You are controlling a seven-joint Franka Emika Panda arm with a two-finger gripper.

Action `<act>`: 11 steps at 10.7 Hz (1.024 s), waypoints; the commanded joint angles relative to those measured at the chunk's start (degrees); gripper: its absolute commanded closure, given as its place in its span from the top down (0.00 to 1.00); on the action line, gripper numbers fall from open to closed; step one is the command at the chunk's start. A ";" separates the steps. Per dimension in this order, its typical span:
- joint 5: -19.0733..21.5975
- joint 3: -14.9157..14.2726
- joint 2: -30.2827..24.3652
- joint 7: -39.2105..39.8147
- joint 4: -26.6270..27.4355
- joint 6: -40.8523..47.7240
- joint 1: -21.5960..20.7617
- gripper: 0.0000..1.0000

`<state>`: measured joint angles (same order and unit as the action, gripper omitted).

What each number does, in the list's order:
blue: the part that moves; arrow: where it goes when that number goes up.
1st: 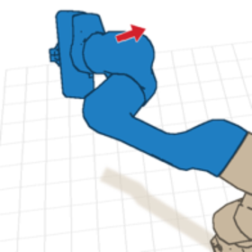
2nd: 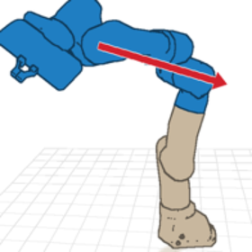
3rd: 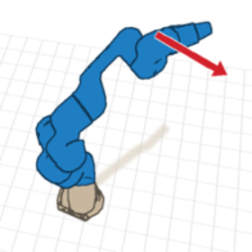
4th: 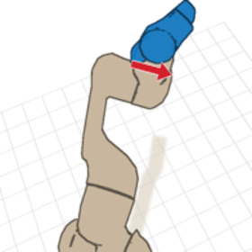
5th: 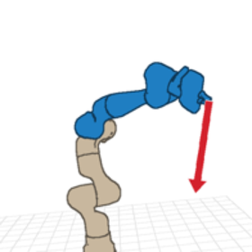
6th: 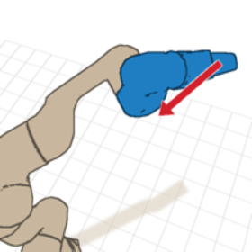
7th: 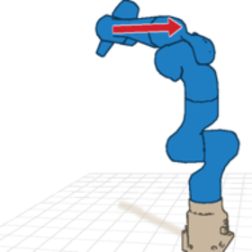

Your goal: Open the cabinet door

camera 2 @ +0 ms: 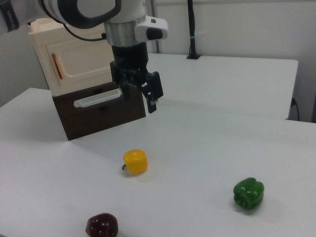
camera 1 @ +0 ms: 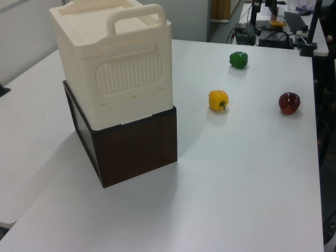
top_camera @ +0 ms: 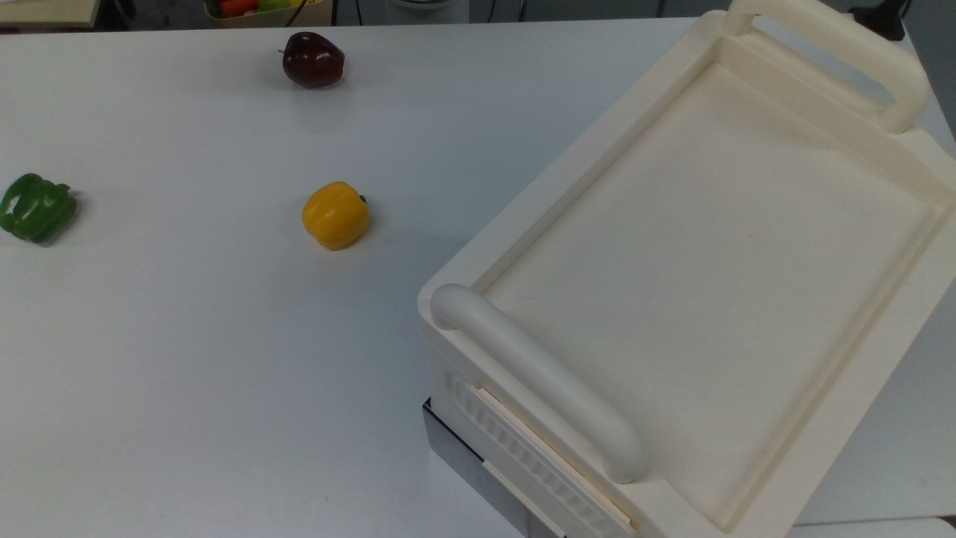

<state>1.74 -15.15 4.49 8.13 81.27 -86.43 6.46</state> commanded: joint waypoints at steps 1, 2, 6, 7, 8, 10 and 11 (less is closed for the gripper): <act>-0.60 -0.23 -0.97 0.13 0.64 0.55 -0.75 1.00; -0.51 -0.41 -0.97 0.13 0.64 0.64 -0.84 1.00; 0.10 -0.50 -0.97 -0.13 0.56 0.82 -0.75 1.00; 0.10 -0.59 -0.97 -0.13 0.56 0.82 -0.75 1.00; 0.19 -0.59 -0.97 -0.13 0.56 0.82 -0.75 1.00; 0.19 -0.76 -1.14 0.30 0.56 1.00 -0.75 1.00; 0.10 -0.76 -1.15 0.48 0.56 1.00 -0.66 1.00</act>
<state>1.74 -15.22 4.48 8.13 81.27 -86.43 6.47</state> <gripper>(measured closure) 0.000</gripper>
